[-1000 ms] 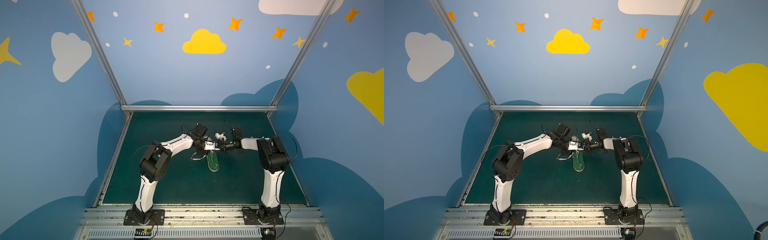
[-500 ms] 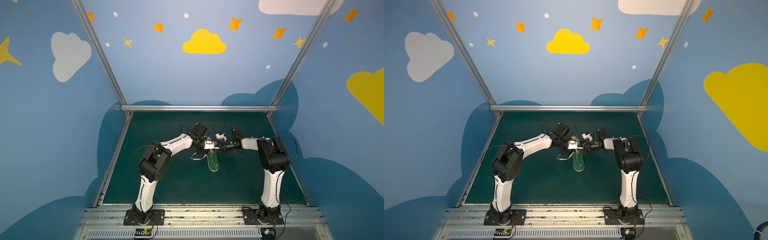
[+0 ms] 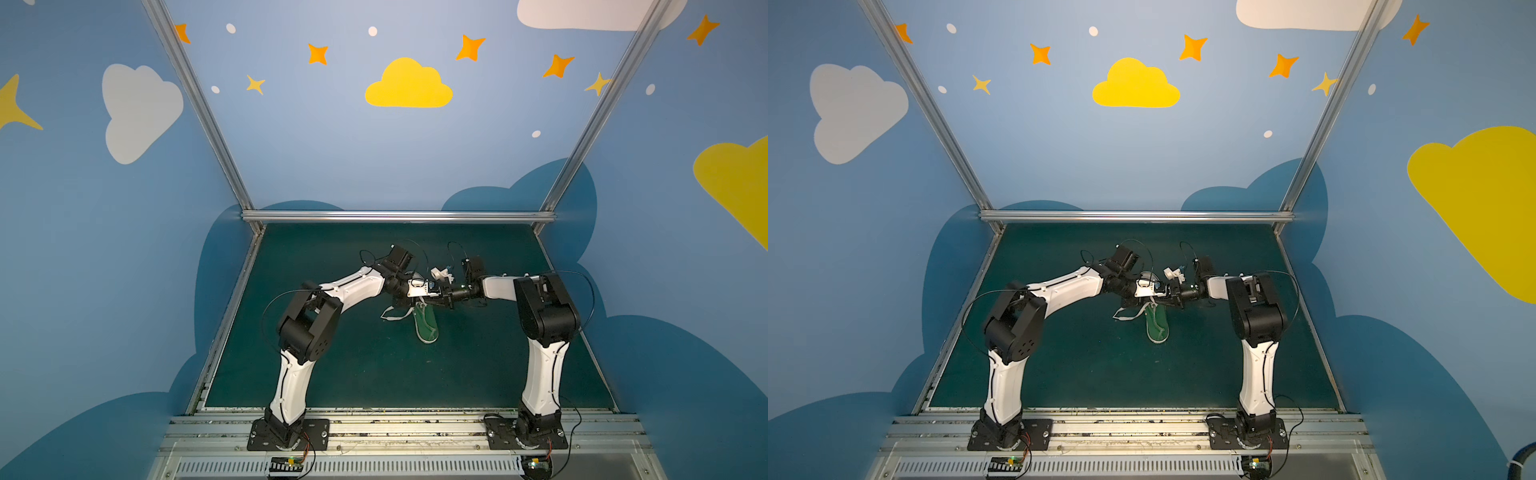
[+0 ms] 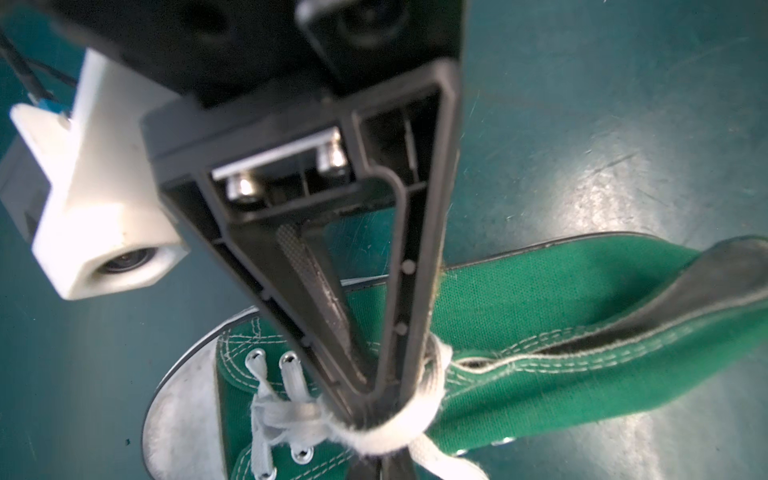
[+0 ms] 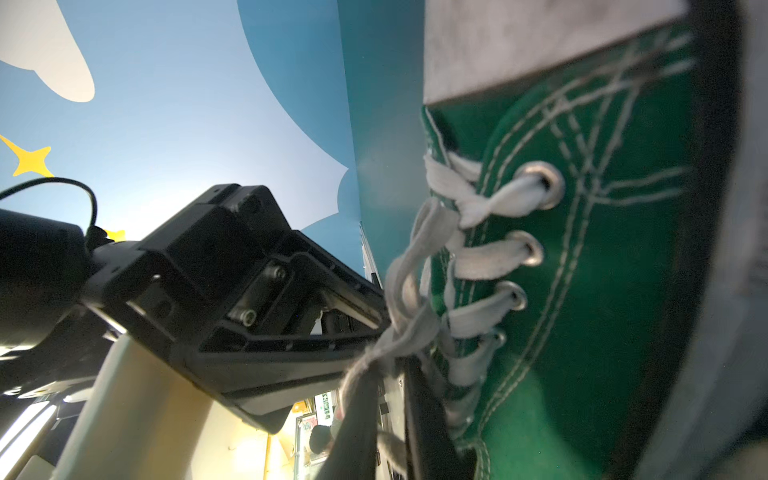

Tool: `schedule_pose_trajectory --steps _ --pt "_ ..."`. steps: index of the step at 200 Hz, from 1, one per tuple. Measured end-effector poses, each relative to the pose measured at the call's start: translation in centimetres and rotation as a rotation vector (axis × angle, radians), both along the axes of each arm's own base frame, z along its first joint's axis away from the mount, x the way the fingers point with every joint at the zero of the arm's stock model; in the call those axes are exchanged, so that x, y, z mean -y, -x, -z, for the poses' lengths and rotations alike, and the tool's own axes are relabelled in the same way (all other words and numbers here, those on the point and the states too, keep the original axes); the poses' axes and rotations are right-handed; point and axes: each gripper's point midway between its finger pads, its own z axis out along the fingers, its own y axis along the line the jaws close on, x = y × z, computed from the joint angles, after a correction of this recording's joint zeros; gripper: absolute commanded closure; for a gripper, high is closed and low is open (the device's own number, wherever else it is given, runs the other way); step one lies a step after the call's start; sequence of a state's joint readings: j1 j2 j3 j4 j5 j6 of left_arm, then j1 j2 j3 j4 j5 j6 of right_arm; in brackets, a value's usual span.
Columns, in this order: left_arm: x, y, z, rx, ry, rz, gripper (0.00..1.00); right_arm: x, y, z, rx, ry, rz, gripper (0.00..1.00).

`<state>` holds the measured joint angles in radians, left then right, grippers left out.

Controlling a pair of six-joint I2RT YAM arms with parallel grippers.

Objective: Tie the shoes

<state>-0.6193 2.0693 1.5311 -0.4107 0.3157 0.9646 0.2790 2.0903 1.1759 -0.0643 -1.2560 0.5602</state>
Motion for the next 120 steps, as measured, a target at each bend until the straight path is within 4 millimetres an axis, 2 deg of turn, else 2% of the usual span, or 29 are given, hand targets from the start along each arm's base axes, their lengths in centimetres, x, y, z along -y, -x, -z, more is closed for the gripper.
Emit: schedule_pose_trajectory --steps 44,68,120 --pt "-0.04 0.14 0.24 -0.003 0.001 0.002 0.97 -0.08 0.08 -0.02 -0.004 -0.001 -0.002 1.00" --pt "-0.02 0.15 0.25 -0.003 0.001 0.002 0.97 -0.08 0.09 -0.02 -0.004 -0.001 -0.002 1.00" --pt "0.01 0.00 0.25 -0.001 0.007 -0.007 0.84 -0.03 0.24 0.11 -0.002 0.003 -0.006 1.00"
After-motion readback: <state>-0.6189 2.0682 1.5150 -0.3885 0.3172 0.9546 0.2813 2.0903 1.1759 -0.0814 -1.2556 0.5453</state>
